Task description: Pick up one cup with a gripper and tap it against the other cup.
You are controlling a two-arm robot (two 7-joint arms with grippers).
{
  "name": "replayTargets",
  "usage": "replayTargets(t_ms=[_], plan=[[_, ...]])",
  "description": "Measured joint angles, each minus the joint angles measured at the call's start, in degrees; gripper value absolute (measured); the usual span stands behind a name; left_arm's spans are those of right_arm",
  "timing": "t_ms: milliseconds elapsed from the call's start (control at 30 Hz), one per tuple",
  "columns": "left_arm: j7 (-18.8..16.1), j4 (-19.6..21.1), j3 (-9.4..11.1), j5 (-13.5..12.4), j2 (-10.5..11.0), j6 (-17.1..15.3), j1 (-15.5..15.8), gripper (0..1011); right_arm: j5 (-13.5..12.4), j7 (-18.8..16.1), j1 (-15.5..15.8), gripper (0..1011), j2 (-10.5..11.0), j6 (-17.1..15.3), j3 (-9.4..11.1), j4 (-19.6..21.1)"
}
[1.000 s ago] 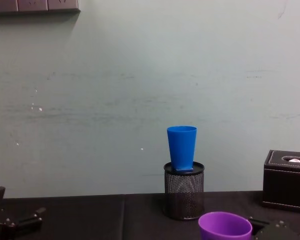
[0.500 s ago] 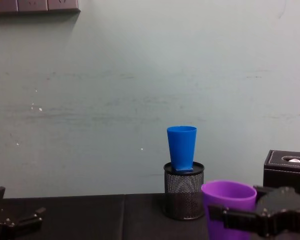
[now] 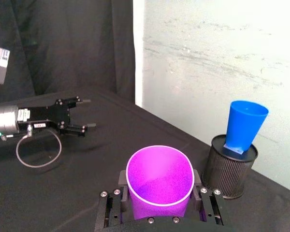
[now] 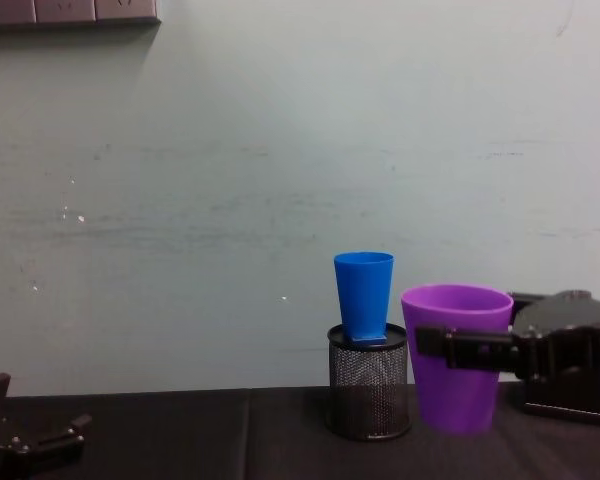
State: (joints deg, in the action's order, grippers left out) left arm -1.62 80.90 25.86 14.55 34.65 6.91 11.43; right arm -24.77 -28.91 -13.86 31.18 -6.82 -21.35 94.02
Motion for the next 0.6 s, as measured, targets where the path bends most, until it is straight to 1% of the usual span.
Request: replayTargets(t_ms=[333,600], plan=[[0.0,0.0,0.0,0.0,0.0,0.0,0.0,1011,-1.77,0.9,-0.62,729,0.65,-1.79,-0.07,1.57],[0.0,0.0,0.0,0.0,0.0,0.0,0.0,1011,-1.7,0.86,-0.62,729,0.65,-1.77,-0.1,1.54]])
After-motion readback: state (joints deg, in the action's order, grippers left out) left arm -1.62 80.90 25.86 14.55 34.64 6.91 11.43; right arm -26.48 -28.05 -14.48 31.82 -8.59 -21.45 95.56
